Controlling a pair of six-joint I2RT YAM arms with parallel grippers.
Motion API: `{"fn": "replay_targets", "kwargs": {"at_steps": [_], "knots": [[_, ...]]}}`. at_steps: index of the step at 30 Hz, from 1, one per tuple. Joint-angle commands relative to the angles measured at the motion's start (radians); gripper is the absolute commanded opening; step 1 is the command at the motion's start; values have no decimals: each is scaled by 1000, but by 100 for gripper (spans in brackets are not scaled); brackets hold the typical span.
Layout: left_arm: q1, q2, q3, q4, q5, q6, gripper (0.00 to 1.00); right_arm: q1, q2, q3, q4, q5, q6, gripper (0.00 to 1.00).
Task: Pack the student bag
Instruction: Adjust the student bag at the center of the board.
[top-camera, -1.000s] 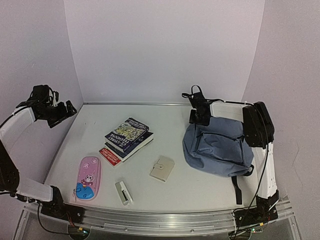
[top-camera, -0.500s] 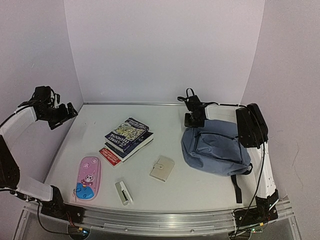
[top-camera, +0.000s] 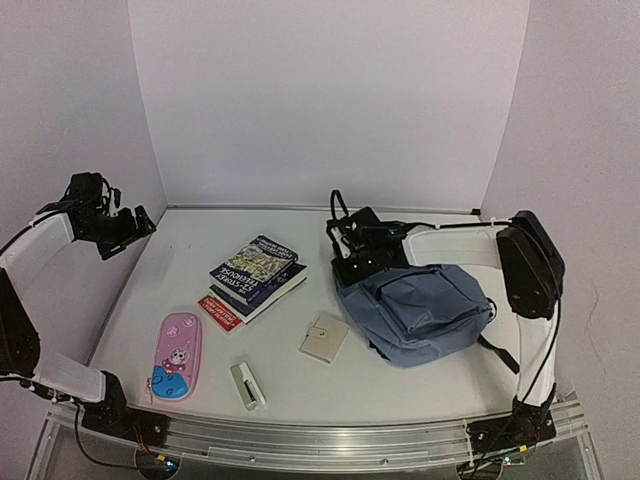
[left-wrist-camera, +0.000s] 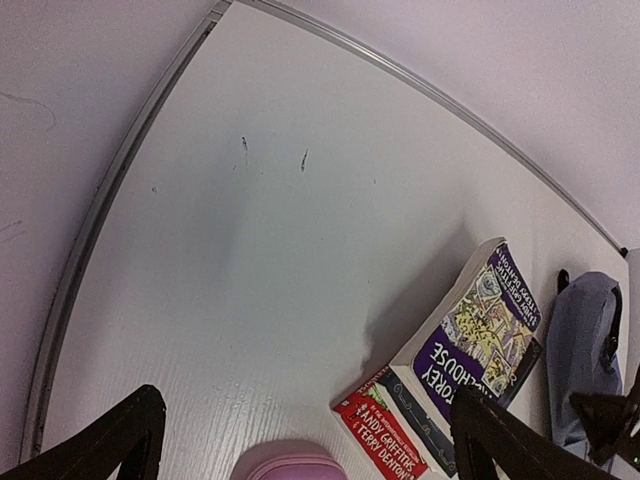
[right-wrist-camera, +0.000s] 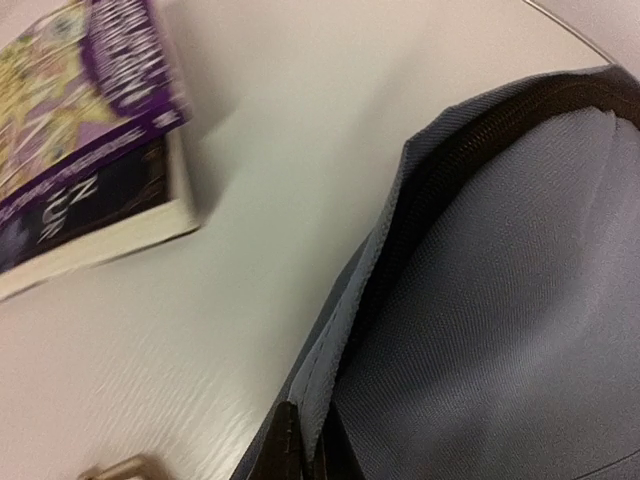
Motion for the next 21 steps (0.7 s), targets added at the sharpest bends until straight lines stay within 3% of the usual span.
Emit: {"fn": "replay_targets", "kwargs": {"at_steps": [1, 2, 4, 6, 10, 12, 16, 21], "knots": [[-3, -27, 7, 29, 36, -2, 100, 77, -226, -176, 18, -18, 3, 7], [-2, -25, 7, 30, 49, -1, 100, 88, -266, -209, 14, -18, 24, 16], [-5, -23, 9, 34, 76, 2, 100, 96, -338, -266, 6, -16, 70, 43], [-15, -27, 6, 41, 92, 11, 100, 98, -415, -313, -2, 80, 150, 69], [-64, -37, -4, 53, 82, 33, 100, 88, -534, -309, -63, 271, 321, 96], [-91, -41, -4, 54, 67, 39, 100, 45, -557, -292, -118, 312, 433, 98], [-110, -44, -10, 51, 33, 34, 100, -109, -572, -339, -158, 250, 626, 98], [-116, -40, -13, 52, 21, 32, 100, -213, -550, -417, -130, 219, 689, 96]]}}
